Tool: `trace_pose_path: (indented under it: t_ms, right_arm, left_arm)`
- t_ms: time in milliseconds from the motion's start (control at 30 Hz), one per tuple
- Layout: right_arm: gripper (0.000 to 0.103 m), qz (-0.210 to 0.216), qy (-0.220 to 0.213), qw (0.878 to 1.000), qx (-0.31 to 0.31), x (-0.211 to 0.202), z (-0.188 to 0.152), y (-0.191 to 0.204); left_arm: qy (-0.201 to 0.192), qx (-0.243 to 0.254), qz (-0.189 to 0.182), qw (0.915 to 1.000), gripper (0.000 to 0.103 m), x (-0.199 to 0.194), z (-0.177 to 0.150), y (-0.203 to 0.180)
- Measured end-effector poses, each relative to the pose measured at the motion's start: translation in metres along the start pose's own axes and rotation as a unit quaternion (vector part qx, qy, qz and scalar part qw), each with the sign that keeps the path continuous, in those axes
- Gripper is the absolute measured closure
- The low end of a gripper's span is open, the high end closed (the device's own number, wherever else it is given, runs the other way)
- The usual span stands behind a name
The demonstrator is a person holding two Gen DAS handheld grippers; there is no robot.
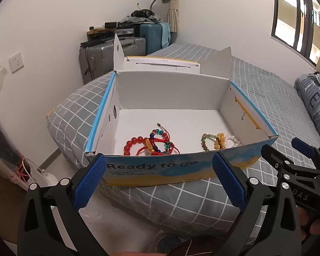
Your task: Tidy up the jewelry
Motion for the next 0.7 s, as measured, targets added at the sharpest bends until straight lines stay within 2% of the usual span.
trace_pose_path:
  t_ms: [433,700]
  right_arm:
    - [0.007,0.002,0.001,1.0,0.001,-0.0001,-0.0017,-0.0002]
    - [0.007,0.002,0.002,1.0,0.003,0.0001,-0.0031,-0.0006]
  left_arm:
    - [-0.007,0.006,0.007,0.9999,0.005,0.0,-0.0011,-0.0039]
    - [-0.015,0.011,0.023,0.9995,0.005,-0.0018,-0.0041,-0.0051]
Point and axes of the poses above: each gripper's, at about its wrist camera, not at the fingertips, and x roughly the way its jaws point, y to its left, z to its top, the point moved 1 cm from there along x, roughly the way its jaws point
